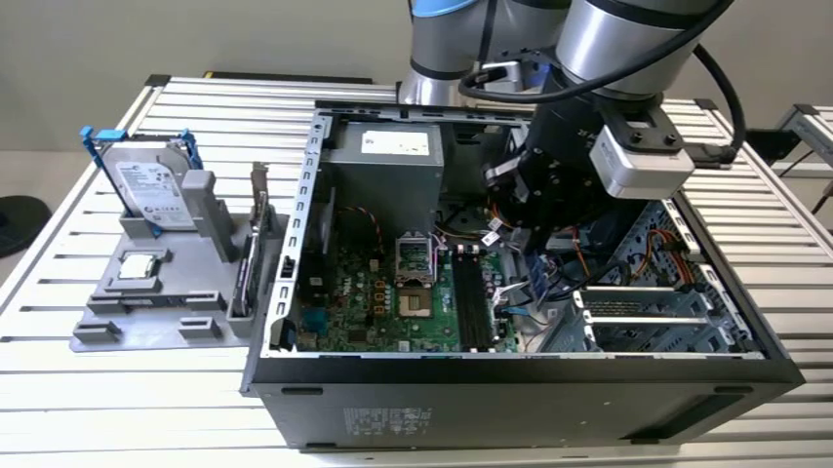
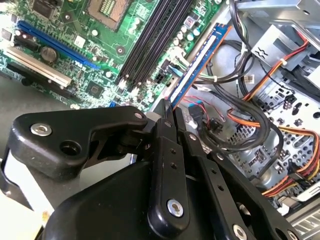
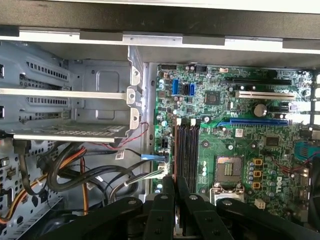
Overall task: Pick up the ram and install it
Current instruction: 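Insert the ram into the slot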
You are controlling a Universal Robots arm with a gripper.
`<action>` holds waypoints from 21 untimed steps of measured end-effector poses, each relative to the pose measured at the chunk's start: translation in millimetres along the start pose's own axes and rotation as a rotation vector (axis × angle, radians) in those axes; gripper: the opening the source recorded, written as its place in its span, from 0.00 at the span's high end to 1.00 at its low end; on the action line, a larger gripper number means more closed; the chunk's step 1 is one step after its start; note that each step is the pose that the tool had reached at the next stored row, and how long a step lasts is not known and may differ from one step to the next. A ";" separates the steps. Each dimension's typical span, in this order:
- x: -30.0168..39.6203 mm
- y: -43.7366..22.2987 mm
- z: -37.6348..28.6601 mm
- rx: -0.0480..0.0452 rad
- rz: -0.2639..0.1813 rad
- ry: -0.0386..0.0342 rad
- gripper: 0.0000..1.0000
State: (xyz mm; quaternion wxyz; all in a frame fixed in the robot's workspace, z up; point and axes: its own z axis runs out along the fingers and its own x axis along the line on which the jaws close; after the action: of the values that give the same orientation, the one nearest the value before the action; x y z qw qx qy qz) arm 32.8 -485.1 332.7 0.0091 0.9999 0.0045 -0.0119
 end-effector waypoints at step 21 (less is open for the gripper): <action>0.6 -3.0 14.8 -0.0001 0.000 0.0000 1.00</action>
State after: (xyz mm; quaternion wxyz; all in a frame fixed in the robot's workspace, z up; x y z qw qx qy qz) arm 33.0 -482.3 317.8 0.0091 0.9999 0.0045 -0.0119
